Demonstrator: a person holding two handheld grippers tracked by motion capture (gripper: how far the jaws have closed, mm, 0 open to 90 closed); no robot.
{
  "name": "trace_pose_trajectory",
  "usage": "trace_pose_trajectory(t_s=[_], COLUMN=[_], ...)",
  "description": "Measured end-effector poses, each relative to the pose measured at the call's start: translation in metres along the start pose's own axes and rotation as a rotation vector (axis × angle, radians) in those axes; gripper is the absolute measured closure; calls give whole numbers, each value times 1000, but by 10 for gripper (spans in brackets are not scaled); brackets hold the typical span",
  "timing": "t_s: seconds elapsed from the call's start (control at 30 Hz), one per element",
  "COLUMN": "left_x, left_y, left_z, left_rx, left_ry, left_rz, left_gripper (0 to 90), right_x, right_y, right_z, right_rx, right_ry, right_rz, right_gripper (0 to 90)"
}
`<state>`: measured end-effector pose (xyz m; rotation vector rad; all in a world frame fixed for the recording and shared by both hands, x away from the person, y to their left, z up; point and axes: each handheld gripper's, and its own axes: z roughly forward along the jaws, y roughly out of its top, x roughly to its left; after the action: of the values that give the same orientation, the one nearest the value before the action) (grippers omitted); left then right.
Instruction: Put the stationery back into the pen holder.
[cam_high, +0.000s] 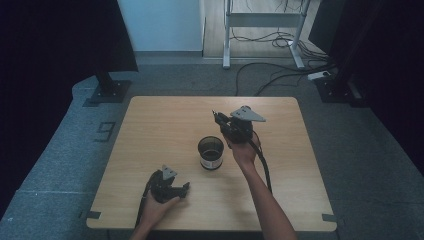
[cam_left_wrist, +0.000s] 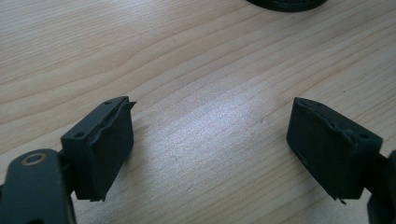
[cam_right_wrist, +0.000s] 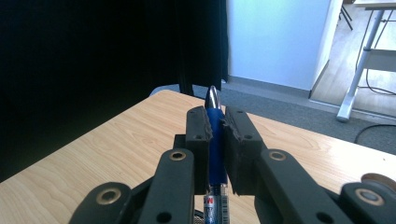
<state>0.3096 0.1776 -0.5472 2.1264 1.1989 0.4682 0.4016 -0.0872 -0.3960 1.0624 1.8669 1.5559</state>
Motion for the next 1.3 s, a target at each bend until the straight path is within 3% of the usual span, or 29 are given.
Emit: trace_pose_trajectory(t_s=[0.97,1.3], left_x=[0,0], left_y=[0,0], left_z=[0,0], left_rx=[0,-1], left_ry=[-2,-5], left_rz=[1,2], left_gripper=[149,149], right_x=[37,47], right_y=[9,5], right_z=[36,51], right_rx=[-6,2], right_ry=[69,76], right_rz=[-17,-32], right_gripper=[791,791])
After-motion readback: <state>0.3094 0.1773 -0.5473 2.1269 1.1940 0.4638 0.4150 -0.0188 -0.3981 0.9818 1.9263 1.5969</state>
